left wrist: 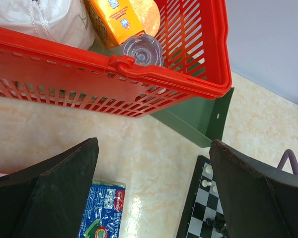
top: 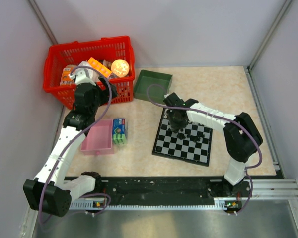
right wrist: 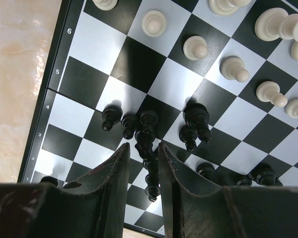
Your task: Set up the chess pieces on the board
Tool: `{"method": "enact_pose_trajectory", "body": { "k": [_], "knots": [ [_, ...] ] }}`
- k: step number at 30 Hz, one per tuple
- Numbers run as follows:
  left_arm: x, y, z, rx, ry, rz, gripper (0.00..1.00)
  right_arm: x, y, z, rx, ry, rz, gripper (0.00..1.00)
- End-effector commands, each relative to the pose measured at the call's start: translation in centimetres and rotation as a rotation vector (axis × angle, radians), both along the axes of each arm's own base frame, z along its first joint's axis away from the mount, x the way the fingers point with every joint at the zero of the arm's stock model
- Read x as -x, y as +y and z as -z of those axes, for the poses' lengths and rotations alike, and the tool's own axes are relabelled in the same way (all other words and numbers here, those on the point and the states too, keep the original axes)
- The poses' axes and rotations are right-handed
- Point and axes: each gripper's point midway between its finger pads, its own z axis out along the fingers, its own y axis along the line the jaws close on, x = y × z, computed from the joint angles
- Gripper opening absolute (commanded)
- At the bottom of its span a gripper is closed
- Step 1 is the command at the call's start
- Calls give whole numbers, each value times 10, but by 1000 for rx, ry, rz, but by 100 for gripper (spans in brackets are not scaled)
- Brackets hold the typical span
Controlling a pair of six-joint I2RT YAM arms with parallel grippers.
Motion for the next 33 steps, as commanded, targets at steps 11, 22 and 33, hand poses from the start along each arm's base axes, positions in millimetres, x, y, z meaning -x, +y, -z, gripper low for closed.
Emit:
{"method": "enact_pose_trajectory", "body": {
  "k": [11, 22, 33],
  "knots": [
    [-4, 1, -12, 19, -49, 0, 98, -7, 6, -5, -17, -7, -19, 26],
    [-4, 0, -12, 24, -49, 1, 98, -4, 5, -1, -8, 10, -22, 29],
    [-5, -1, -11, 28, -49, 3, 98, -7, 3, -5, -1, -9, -20, 24]
  ]
}}
